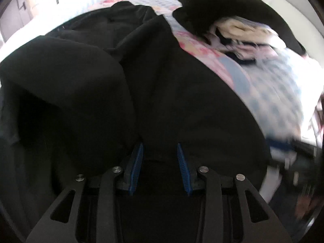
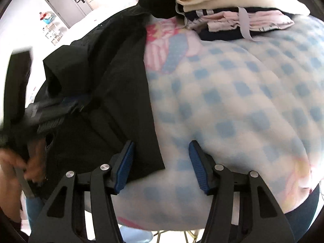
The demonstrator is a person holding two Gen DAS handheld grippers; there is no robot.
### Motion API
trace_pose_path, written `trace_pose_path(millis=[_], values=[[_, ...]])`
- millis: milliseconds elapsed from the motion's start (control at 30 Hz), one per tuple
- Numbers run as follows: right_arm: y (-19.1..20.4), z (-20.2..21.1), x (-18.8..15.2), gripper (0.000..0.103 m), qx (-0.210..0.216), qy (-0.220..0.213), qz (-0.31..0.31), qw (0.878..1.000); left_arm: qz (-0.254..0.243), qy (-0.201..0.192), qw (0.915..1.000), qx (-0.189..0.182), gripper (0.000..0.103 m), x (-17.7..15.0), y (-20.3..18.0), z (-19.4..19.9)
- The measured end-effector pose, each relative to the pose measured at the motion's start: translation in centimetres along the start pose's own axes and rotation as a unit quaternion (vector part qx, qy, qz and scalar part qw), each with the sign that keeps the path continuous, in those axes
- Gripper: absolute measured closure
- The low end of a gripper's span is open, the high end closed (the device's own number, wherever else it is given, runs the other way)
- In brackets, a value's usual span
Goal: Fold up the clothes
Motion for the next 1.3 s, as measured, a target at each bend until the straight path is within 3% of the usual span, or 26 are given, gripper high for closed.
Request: trace_pose_path(millis=[100, 233, 367, 500, 600, 700, 867, 900, 933, 967, 1000, 1033, 1100, 1133, 1167, 1233, 1300], values=[[-0.2, 0.9, 0.2, 0.045, 0.002, 0.003, -0.002, 1.0, 0.005, -0.016, 0.9994, -0.03, 0.065, -0.5, 0.7, 3.0], [1.2, 3.8, 2.8, 0.038, 0.032, -0.03, 0.015, 0.999, 0.044, -0.09, 0.9922, -0.074, 0.056, 0.9, 4.5, 8.0], [4.1, 4.8, 6.9, 0.031, 0.095, -0.046, 0.046, 0.993, 0.143, -0.147, 0.9788, -0.001, 0.049, 1.4, 13.9, 12.3], [7.3, 2.7, 9.4, 0.03, 0.101, -0.027, 0.073, 0.992, 0.261, -0.14, 0.9543, 0.04, 0.049, 0.3, 23.9, 12.1], [10.2, -0.4, 11.2, 0.018, 0.122, -0.005, 0.079, 0.989, 0.308, -0.123, 0.9433, 0.019, 0.044, 0.3, 28.9, 10.5], [13.1, -4.3, 12.5, 0.018, 0.122, 0.021, 0.102, 0.987, 0.326, -0.091, 0.9409, -0.002, 0.043, 1.3, 31.6, 7.8], [15.3, -9.5, 13.3, 0.018, 0.099, 0.036, 0.133, 0.986, 0.308, -0.029, 0.9501, -0.042, 0.039, 3.8, 32.1, 2.3], [15.3, -10.3, 13.2, 0.023, 0.124, 0.048, 0.12, 0.984, 0.299, -0.016, 0.9531, -0.045, 0.04, 4.3, 31.5, 1.4], [15.3, -11.2, 13.0, 0.045, 0.152, 0.062, 0.106, 0.981, 0.29, -0.003, 0.9559, -0.047, 0.053, 4.8, 30.9, 0.4], [15.4, -11.5, 12.8, 0.059, 0.171, 0.073, 0.096, 0.978, 0.267, -0.005, 0.9631, -0.033, 0.066, 5.6, 30.3, 0.5], [15.8, -11.3, 12.8, 0.075, 0.177, 0.068, 0.098, 0.977, 0.236, -0.015, 0.9715, -0.009, 0.068, 6.6, 29.6, 1.3], [16.4, -10.3, 13.1, 0.088, 0.164, 0.047, 0.12, 0.978, 0.211, -0.039, 0.9765, 0.013, 0.07, 7.7, 28.9, 2.8], [17.3, -7.9, 13.8, 0.095, 0.141, 0.004, 0.157, 0.977, 0.163, -0.133, 0.975, 0.071, 0.071, 9.8, 27.6, 8.4], [17.7, -6.1, 14.2, 0.098, 0.142, -0.022, 0.168, 0.975, 0.135, -0.183, 0.9676, 0.109, 0.071, 10.0, 26.7, 11.5], [18.0, -4.2, 14.7, 0.098, 0.145, -0.049, 0.177, 0.972, 0.102, -0.239, 0.9538, 0.151, 0.071, 10.0, 25.5, 15.0], [18.7, 0.0, 14.2, 0.099, 0.125, -0.113, 0.219, 0.961, 0.027, -0.319, 0.9191, 0.23, 0.069, 7.6, 23.5, 20.0], [19.3, 2.5, 12.2, 0.099, 0.127, -0.126, 0.268, 0.947, -0.05, -0.361, 0.8826, 0.297, 0.062, 3.9, 21.5, 22.4]])
Point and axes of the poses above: each gripper's, at about its wrist camera, not at the fingertips, and z roughly against the way its jaws point, y to its left, x to its top, the point moved 4 cm from there along -z, roughly the way its jaws point
